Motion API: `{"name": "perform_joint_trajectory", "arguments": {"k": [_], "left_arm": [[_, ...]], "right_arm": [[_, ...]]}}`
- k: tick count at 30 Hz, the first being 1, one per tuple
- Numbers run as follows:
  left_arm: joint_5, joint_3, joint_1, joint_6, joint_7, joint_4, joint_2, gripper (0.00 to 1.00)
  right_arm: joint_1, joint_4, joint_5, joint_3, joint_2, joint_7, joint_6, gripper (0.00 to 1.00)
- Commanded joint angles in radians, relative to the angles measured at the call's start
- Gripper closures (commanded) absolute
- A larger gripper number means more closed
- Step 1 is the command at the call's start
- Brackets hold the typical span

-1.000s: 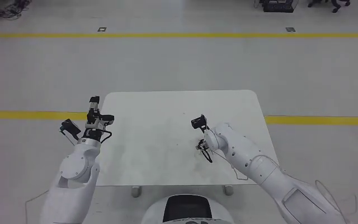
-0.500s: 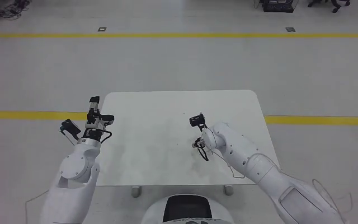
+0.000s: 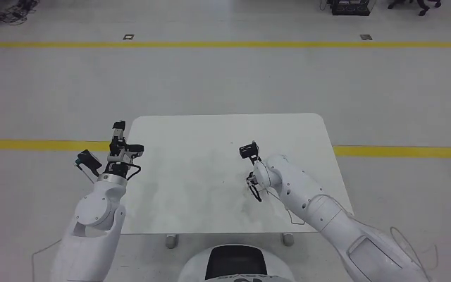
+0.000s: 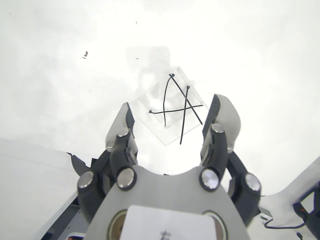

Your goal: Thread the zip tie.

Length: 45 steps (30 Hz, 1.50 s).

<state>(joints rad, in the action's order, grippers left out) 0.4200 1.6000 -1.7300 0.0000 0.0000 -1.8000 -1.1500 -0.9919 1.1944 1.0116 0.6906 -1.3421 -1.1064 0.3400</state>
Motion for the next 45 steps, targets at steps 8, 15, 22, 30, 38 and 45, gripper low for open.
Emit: {"name": "perform_joint_trajectory", "arguments": {"k": [8, 15, 22, 30, 38, 45], "left_arm": [[0.000, 0.000, 0.000, 0.000, 0.000, 0.000, 0.000, 0.00], [0.000, 0.000, 0.000, 0.000, 0.000, 0.000, 0.000, 0.00], [0.000, 0.000, 0.000, 0.000, 0.000, 0.000, 0.000, 0.00], [0.000, 0.000, 0.000, 0.000, 0.000, 0.000, 0.000, 0.00], [0.000, 0.000, 0.000, 0.000, 0.000, 0.000, 0.000, 0.00], [0.000, 0.000, 0.000, 0.000, 0.000, 0.000, 0.000, 0.00]], "right_arm": [[-0.012, -0.030, 0.020, 0.014, -0.020, 0.002, 0.000, 0.61], [-0.008, -0.076, 0.008, 0.017, -0.039, 0.018, 0.000, 0.64], [0.000, -0.114, -0.001, 0.011, -0.055, 0.028, -0.003, 0.67], [0.007, -0.157, -0.005, 0.004, -0.070, 0.026, -0.009, 0.66], [0.015, -0.200, -0.017, 0.001, -0.086, 0.034, -0.019, 0.70], [0.023, -0.233, -0.023, -0.004, -0.100, 0.045, -0.027, 0.75]]}}
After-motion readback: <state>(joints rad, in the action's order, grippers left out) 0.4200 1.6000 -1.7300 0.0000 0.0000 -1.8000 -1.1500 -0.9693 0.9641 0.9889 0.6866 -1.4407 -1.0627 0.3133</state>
